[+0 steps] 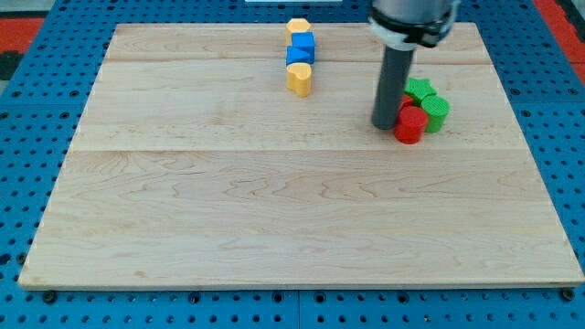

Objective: Push the red circle slightly up

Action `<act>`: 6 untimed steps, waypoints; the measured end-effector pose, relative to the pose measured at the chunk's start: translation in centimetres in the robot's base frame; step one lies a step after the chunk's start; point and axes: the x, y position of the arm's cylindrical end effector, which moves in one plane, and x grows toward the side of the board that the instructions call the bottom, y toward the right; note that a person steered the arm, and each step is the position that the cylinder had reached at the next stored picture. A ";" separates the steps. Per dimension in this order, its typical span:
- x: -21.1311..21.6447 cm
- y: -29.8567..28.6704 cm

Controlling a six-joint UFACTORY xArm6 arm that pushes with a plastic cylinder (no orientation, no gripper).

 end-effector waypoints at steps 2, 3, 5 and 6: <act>-0.5 -1.7; 1.5 -3.2; 4.7 0.6; 4.2 3.1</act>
